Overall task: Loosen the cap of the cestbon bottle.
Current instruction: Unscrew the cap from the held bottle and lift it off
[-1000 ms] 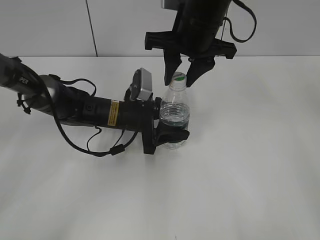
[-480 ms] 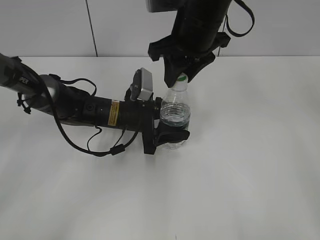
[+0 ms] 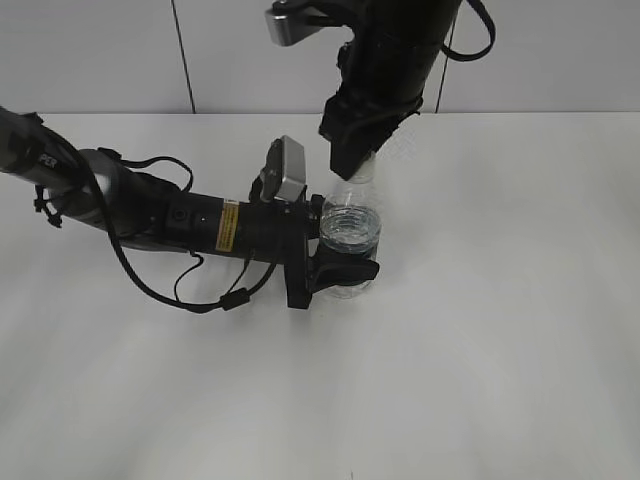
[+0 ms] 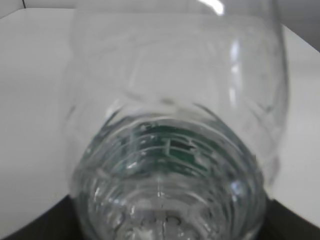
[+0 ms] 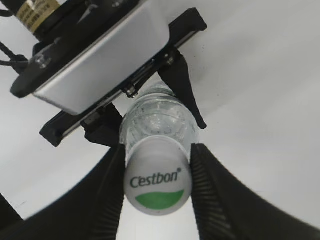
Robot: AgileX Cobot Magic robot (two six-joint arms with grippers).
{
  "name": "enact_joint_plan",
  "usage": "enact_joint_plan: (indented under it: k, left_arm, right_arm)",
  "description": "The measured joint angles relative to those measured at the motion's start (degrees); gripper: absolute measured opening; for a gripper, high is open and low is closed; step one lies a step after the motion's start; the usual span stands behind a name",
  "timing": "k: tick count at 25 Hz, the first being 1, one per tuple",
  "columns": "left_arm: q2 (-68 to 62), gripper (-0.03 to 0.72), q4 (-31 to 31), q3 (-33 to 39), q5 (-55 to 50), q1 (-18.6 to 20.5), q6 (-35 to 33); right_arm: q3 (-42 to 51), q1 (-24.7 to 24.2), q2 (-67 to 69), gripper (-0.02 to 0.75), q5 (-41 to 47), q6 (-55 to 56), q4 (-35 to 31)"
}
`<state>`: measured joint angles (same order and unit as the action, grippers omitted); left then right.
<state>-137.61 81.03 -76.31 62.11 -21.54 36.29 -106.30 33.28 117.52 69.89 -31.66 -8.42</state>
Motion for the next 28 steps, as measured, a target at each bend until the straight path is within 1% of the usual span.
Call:
enact_joint_plan:
  k: [16,21,28]
  left_arm:
    - [0.06,0.412,1.02,-0.16,-0.05,0.0,0.05]
    - [0.06,0.412,1.21,-0.22,0.37,0.0,0.05]
    - [0.06,0.412,1.4,-0.22,0.43,0.0,0.18]
  right_arm:
    - [0.0,0.07,-0.23,0.302,0.17,-22.82,0.05]
    - [0.0,0.07,-0.28,0.302,0.2,-25.97,0.05]
    - [0.0,0.07,-0.28,0.302,0.2,-26.49,-0.17]
